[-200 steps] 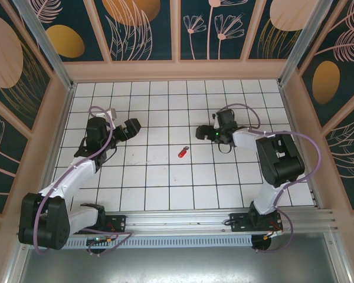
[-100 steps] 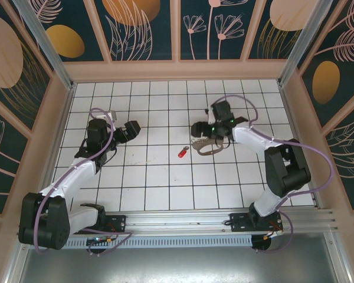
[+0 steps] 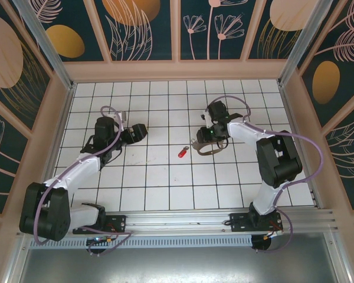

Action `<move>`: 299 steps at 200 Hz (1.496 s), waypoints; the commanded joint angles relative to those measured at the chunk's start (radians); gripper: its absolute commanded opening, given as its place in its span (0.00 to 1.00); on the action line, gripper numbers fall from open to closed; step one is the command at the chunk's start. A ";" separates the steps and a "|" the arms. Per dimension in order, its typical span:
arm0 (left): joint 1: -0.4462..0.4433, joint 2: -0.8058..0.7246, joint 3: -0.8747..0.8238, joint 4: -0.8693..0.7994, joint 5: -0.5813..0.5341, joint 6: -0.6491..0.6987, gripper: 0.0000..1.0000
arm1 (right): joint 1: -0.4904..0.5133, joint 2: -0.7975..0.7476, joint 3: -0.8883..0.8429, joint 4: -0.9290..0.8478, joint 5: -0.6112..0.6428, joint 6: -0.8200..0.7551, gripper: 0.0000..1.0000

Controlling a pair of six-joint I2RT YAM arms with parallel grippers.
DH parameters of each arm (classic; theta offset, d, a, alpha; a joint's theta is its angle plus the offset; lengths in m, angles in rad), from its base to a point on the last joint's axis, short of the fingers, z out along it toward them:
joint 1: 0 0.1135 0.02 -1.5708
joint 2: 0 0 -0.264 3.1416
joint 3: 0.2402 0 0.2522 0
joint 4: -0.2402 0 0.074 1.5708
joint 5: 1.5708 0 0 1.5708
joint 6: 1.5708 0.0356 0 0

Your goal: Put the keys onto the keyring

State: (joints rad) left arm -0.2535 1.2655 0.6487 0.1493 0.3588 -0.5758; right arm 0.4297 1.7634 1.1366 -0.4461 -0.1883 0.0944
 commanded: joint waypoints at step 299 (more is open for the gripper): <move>-0.030 0.016 0.035 -0.001 -0.011 0.036 0.88 | -0.072 0.096 -0.001 0.121 -0.034 0.071 0.23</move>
State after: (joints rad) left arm -0.2779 1.2800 0.6739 0.1452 0.3573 -0.5640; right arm 0.3553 1.8286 1.1118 -0.3386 -0.2070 0.1627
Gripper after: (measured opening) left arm 0.875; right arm 0.226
